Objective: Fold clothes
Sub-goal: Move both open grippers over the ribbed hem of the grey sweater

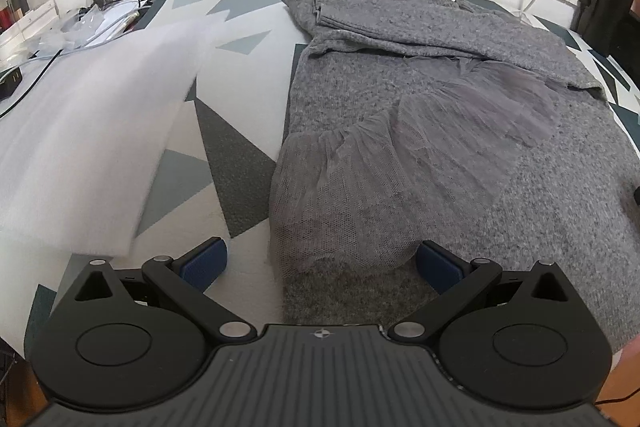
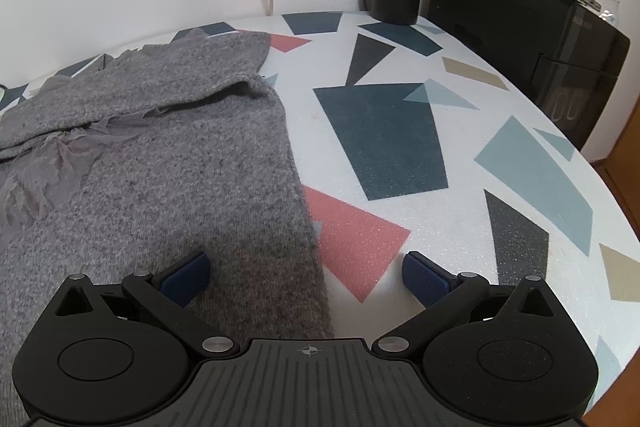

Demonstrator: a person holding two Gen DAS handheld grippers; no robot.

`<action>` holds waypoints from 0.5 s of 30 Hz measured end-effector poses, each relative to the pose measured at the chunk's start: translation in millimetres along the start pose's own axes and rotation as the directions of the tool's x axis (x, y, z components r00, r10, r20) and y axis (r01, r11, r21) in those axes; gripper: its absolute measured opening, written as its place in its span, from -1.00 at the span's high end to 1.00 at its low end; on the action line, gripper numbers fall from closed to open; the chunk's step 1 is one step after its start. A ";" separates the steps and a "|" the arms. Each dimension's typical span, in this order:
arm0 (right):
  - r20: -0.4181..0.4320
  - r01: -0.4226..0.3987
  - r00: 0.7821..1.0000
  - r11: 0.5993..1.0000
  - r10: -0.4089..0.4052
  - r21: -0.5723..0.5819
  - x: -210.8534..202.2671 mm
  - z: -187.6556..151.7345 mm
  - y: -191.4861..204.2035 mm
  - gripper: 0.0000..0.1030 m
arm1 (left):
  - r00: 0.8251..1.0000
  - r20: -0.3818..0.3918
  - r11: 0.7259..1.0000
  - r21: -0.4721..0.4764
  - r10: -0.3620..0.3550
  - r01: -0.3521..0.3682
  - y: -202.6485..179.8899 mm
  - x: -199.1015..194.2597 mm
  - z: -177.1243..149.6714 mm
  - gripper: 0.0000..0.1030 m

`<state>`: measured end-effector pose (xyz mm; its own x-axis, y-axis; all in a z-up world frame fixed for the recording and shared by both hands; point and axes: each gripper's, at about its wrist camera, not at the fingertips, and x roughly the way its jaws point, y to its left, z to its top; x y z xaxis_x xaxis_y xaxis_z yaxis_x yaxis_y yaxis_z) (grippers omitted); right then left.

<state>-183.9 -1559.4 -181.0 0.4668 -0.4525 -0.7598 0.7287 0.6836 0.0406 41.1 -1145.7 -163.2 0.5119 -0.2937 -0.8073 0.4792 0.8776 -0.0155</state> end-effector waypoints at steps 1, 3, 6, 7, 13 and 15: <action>-0.001 -0.004 1.000 1.000 0.004 -0.004 -0.1 -0.1 -0.3 -0.99 | 1.000 0.006 1.000 0.004 -0.003 0.002 0.4 -0.3 -0.7 -1.00; 0.006 -0.005 1.000 1.000 0.005 -0.004 -0.2 -0.9 -0.3 -0.99 | 1.000 0.018 1.000 0.014 -0.009 0.009 1.3 -1.0 -2.3 -1.00; 0.017 -0.005 1.000 1.000 0.005 -0.003 -0.3 -2.1 -0.2 -0.99 | 0.999 0.031 0.999 0.029 -0.023 0.022 2.5 -0.6 -3.3 -1.00; 0.017 -0.005 1.000 1.000 0.005 -0.003 -0.1 -1.8 -0.4 -0.99 | 0.999 0.028 0.999 0.028 -0.022 0.022 2.4 -0.4 -2.8 -1.00; 0.014 -0.007 1.000 1.000 0.007 -0.003 -0.2 -1.5 -0.8 -0.99 | 1.000 0.018 1.000 0.016 -0.013 0.012 1.1 0.6 -0.9 -1.00; 0.013 -0.008 1.000 1.000 0.008 -0.003 0.0 -1.4 -0.9 -0.99 | 1.000 0.016 1.000 0.008 -0.007 0.007 0.7 0.8 -0.5 -1.00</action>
<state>-185.2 -1559.2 -181.9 0.4789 -0.4547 -0.7509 0.7234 0.6891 0.0442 41.5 -1145.1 -164.1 0.5195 -0.3060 -0.7978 0.4888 0.8723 -0.0163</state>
